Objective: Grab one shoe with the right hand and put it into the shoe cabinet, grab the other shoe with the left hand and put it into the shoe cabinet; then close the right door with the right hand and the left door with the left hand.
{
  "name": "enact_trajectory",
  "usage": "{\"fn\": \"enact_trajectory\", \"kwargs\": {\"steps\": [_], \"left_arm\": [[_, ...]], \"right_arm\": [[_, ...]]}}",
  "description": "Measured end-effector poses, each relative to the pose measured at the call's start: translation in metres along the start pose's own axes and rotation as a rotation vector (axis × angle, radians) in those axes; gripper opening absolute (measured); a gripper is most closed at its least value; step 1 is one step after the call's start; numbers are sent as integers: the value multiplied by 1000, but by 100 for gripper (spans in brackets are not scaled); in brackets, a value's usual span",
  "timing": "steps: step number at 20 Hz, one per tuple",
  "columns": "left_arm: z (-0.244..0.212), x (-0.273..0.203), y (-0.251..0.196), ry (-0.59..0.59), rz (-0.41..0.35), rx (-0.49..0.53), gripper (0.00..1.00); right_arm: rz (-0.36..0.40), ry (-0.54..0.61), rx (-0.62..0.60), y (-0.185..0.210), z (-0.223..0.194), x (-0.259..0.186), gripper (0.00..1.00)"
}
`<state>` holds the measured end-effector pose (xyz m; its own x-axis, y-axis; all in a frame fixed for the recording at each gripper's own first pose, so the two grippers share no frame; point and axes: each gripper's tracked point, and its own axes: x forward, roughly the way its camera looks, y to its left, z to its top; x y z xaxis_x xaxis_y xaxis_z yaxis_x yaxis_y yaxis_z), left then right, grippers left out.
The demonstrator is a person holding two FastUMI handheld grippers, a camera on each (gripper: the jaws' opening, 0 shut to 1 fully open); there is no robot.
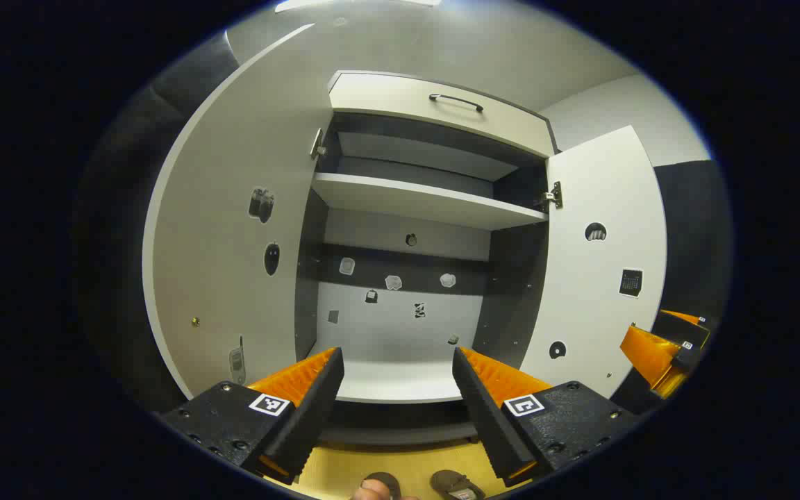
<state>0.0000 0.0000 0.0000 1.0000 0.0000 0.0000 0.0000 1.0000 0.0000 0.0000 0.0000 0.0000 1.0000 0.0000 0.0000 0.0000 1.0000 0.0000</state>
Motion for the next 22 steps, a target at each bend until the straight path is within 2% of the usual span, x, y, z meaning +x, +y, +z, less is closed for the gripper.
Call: {"fn": "enact_trajectory", "kwargs": {"steps": [1, 2, 9, 10, 11, 15, 16, 17, 20, 21, 22], "left_arm": [[2, 1, 1, -2, 6, 4, 93], [4, 2, 2, -3, 13, 4, 96], [17, -4, 6, -37, 37, -17, 96], [18, -5, 7, -38, 43, -11, 100], [18, -7, 7, -40, 49, -6, 96], [20, -11, 10, -46, 62, -5, 96], [20, -13, 10, -46, 66, -6, 100], [20, -14, 11, -46, 70, -4, 96], [19, -15, 14, -47, 80, 0, 96], [19, -16, 15, -46, 84, 0, 100], [19, -16, 15, -45, 87, 1, 96]], "right_arm": [[4, -3, 4, 0, 2, 0, 98], [10, -3, 14, 2, 4, 2, 98], [32, -5, 21, 4, 6, 2, 98], [35, -4, 20, 4, 5, 2, 98], [39, -5, 18, 5, 6, 1, 98], [59, -7, 17, 10, 6, -1, 98], [62, -5, 20, 10, 5, -1, 98], [65, -3, 22, 11, 4, -1, 98], [67, 6, 27, 11, -3, -3, 98], [68, 13, 26, 12, -7, -4, 98], [71, 21, 23, 13, -12, -5, 98]]}}
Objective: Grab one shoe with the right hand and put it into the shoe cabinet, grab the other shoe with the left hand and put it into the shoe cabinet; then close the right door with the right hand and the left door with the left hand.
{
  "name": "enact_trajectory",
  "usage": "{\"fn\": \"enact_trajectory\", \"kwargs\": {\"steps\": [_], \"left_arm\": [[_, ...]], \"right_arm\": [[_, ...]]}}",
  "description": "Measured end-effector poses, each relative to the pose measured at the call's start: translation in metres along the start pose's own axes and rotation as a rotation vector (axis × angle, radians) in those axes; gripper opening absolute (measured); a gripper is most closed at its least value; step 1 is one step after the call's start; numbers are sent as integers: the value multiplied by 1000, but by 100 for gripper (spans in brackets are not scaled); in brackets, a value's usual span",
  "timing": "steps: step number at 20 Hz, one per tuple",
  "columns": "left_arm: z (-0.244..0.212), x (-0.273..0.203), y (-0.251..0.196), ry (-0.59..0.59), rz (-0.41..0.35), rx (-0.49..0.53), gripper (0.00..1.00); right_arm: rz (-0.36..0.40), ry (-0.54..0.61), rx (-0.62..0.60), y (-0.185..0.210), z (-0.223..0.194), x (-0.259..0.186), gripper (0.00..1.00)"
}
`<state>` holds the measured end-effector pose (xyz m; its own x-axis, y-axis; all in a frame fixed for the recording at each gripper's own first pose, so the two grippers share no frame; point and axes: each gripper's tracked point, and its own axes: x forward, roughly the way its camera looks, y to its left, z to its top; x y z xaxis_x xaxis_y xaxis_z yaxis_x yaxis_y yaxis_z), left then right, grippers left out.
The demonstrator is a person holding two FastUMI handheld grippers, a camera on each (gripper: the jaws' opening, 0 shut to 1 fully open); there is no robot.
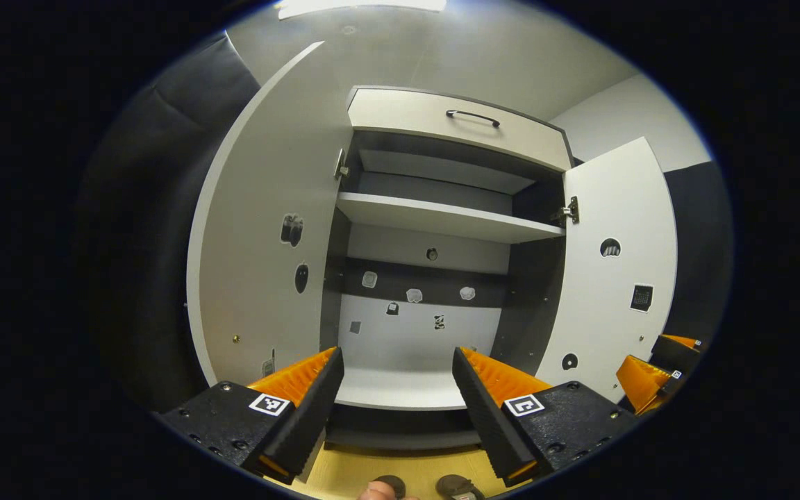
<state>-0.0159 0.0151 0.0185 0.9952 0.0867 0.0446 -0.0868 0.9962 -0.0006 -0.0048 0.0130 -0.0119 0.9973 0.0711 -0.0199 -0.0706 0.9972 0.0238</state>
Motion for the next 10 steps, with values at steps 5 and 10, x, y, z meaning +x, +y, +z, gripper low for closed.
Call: {"fn": "enact_trajectory", "kwargs": {"steps": [5, 10], "left_arm": [[1, -3, 9, -2, 22, 12, 96], [4, -7, 26, -4, 58, 27, 96]], "right_arm": [[37, 79, -6, 13, -47, -3, 98], [78, 195, -5, 29, -117, -10, 98]]}}
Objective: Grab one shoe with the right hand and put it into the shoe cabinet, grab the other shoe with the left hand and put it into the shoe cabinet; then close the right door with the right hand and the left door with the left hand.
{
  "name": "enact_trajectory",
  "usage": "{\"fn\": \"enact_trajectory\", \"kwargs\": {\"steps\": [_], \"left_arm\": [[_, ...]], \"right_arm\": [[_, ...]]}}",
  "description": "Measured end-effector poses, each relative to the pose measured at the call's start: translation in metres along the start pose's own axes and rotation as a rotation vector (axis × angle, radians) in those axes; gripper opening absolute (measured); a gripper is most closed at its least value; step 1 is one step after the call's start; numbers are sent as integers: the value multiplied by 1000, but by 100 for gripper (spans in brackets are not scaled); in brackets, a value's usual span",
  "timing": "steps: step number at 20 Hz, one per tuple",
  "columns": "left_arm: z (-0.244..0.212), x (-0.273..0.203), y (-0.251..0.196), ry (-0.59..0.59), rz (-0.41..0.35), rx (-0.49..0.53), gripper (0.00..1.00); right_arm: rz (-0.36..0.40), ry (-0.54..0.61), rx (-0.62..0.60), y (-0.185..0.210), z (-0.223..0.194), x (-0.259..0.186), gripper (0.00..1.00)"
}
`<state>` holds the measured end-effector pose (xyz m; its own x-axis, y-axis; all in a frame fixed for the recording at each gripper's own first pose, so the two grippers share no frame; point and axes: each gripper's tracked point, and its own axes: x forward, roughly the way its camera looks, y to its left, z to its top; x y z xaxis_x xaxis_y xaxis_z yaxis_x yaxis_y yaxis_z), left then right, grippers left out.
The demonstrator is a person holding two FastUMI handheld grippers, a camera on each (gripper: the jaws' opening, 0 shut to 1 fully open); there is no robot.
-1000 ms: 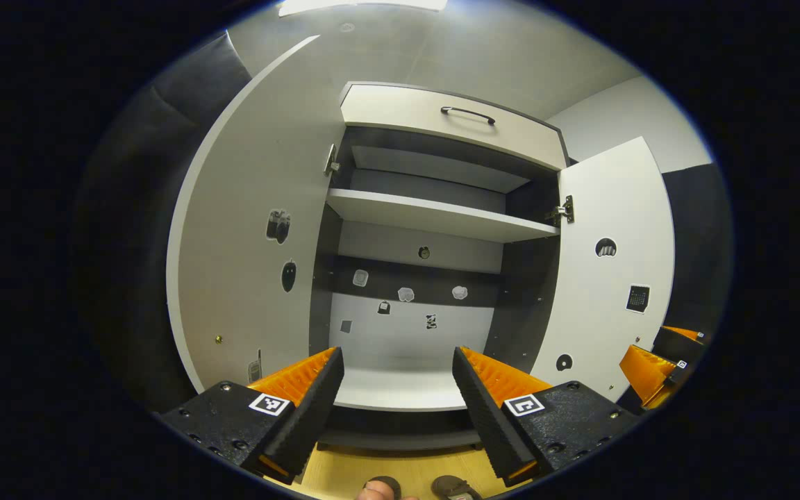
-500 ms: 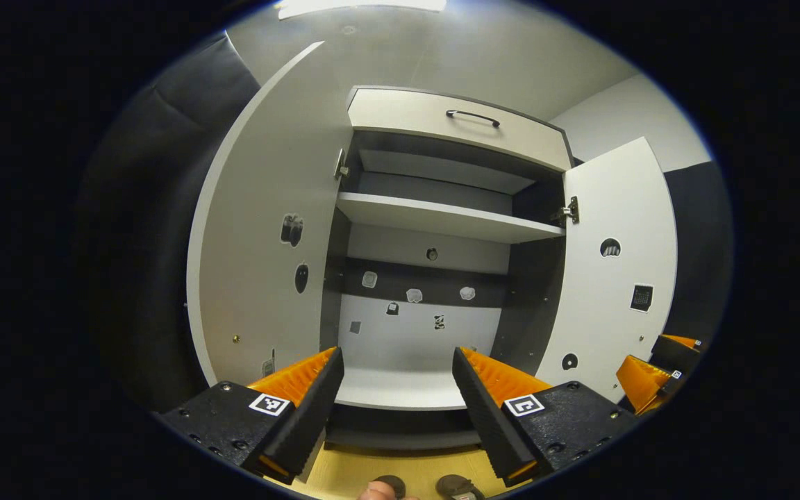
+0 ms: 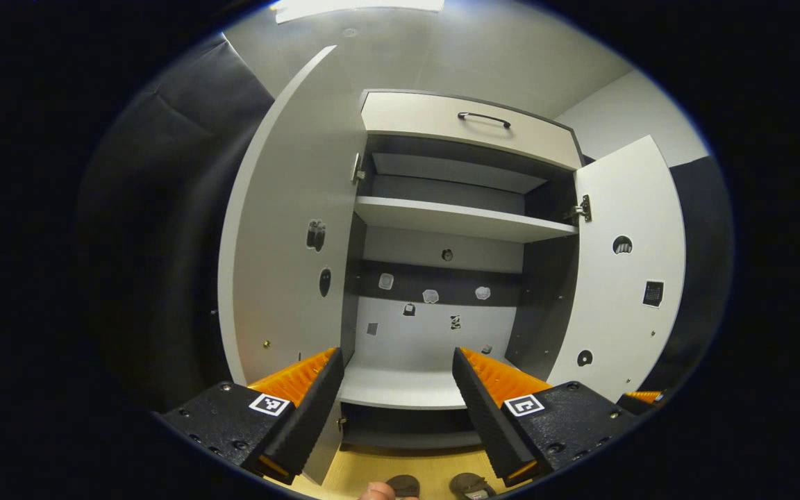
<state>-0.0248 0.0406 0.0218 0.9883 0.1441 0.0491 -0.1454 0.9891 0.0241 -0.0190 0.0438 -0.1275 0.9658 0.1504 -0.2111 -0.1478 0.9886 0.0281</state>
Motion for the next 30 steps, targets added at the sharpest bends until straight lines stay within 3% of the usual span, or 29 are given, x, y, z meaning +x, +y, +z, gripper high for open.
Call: {"fn": "enact_trajectory", "kwargs": {"steps": [16, 20, 22, 30], "left_arm": [[-3, 1, 25, 24, 31, 52, 97], [-4, 2, 30, 28, 41, 58, 93], [-4, 1, 34, 28, 50, 67, 96], [1, -10, 46, 19, 76, 83, 94]], "right_arm": [[161, 533, 94, 62, -281, 3, 100], [196, 635, 107, 77, -327, -2, 100], [196, 669, 106, 78, -346, 0, 100], [192, 753, 109, 84, -391, 23, 100]]}}
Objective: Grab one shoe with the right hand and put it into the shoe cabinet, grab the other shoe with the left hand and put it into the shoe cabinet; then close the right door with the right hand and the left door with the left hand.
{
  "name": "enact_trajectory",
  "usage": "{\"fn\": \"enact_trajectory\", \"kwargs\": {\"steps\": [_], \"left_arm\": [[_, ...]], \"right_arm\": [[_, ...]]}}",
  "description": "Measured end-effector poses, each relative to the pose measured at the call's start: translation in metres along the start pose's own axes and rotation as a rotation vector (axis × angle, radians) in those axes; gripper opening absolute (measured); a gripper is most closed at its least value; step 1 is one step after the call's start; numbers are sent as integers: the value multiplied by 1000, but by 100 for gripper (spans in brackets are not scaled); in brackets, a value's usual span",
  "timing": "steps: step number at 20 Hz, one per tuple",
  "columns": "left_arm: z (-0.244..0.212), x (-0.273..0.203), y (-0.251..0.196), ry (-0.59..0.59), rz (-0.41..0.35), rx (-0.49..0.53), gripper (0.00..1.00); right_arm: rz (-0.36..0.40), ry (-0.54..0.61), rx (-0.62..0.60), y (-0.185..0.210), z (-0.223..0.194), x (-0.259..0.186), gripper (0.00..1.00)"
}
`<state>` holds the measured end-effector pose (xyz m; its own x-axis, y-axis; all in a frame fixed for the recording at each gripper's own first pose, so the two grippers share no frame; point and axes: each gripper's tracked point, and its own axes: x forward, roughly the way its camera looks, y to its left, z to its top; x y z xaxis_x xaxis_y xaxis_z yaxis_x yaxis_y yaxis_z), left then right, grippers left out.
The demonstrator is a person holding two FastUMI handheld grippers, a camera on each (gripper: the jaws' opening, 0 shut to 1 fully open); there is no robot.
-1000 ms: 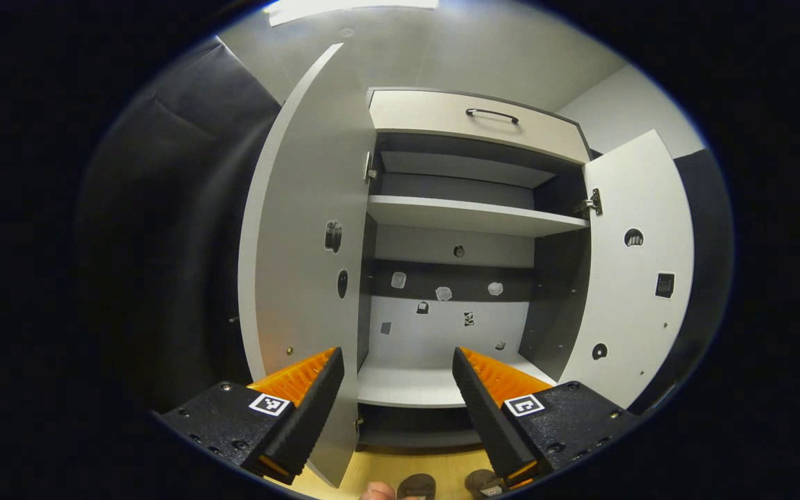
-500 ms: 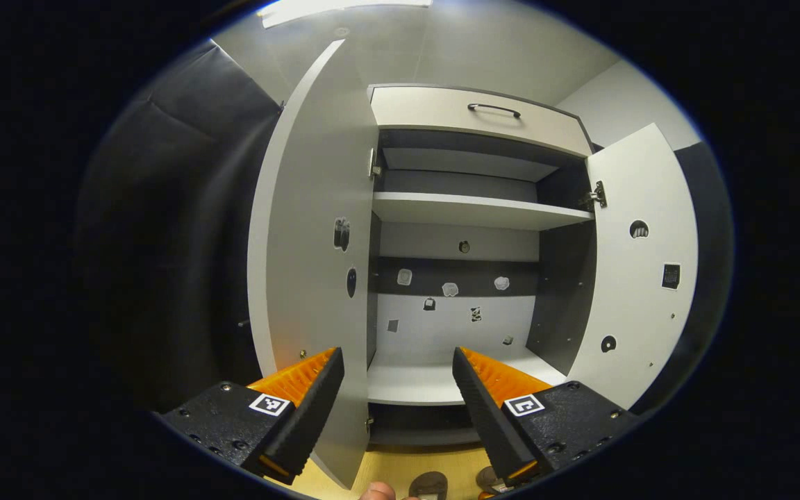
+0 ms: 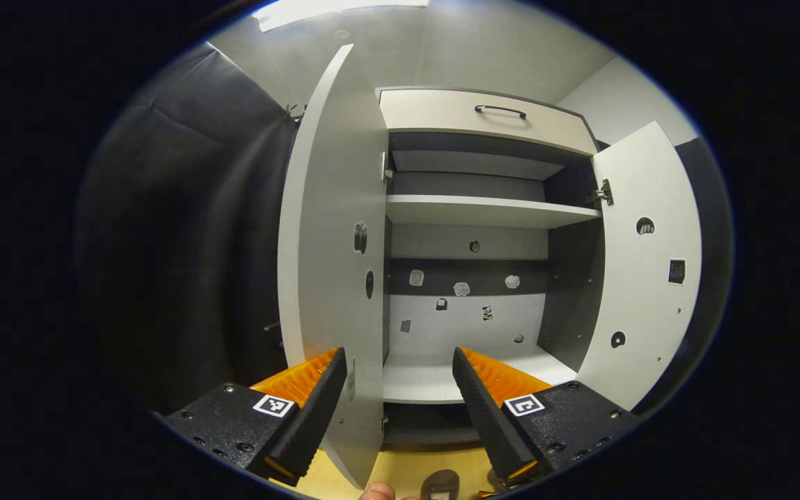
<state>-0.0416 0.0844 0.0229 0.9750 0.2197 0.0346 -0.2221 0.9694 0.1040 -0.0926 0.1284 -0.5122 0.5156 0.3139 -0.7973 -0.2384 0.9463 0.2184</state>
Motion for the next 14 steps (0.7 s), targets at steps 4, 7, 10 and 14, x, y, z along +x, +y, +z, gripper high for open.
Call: {"fn": "enact_trajectory", "kwargs": {"steps": [4, 7, 10, 14], "left_arm": [[-4, -9, 3, 18, 8, -20, 95], [-11, -16, 5, 35, 20, -43, 96], [-15, -22, 10, 42, 40, -33, 96], [-16, -27, 13, 40, 62, -21, 96]], "right_arm": [[-1, 16, -9, 2, 5, 26, 99], [-20, 35, -7, -3, 8, 40, 81], [-47, 65, -38, -8, 1, 54, 74], [-98, 57, -70, -22, 4, 56, 14]]}}
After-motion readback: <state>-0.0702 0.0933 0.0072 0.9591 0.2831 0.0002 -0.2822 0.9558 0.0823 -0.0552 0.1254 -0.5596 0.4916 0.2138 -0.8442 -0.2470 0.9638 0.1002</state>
